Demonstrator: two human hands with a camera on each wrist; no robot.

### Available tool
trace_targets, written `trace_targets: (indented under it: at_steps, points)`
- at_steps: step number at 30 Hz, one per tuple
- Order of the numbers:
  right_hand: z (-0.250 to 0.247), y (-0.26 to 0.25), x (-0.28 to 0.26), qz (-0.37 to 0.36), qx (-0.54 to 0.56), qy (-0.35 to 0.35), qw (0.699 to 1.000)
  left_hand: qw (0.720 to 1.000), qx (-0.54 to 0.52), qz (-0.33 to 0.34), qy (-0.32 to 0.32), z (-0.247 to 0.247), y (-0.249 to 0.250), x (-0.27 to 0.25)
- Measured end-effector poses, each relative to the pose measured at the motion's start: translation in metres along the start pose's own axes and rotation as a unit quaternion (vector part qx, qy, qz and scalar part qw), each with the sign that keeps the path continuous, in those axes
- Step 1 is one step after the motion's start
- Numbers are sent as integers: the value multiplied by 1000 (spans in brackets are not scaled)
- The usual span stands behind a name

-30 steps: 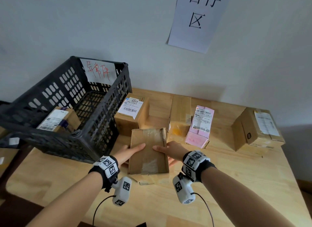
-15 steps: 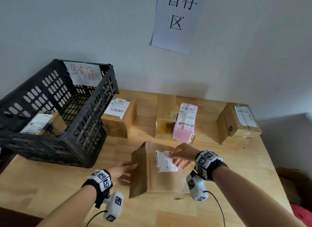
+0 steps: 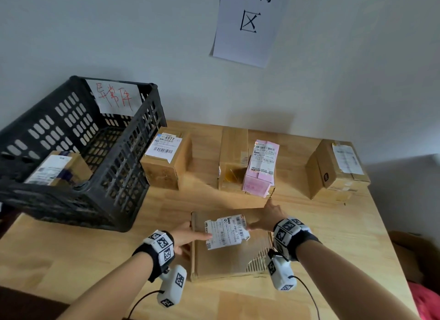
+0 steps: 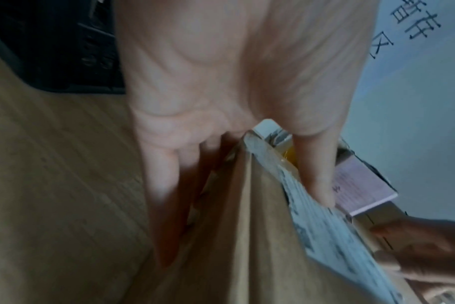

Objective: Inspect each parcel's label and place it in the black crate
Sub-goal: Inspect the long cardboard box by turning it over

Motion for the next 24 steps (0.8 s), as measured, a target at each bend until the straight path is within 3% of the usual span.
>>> trace_targets:
  at_steps: [4, 10, 24]
  points:
    - [8, 13, 3, 29, 46, -82, 995, 998, 55, 16, -6, -8, -9, 28]
    - [11, 15, 9, 33, 90, -109, 989, 997, 71, 19, -18, -6, 6, 18]
    - [1, 14, 25, 6, 13, -184, 983, 995, 89, 3, -52, -7, 12, 33]
Point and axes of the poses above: each hand's wrist, its own x-axis towards the middle knuckle, its own z-axis out of the palm, y = z × x, the point moved 4 cm from there along x, towards the middle knuckle, and after that the axes turned 5 degrees about z, right-handed, at the moved point
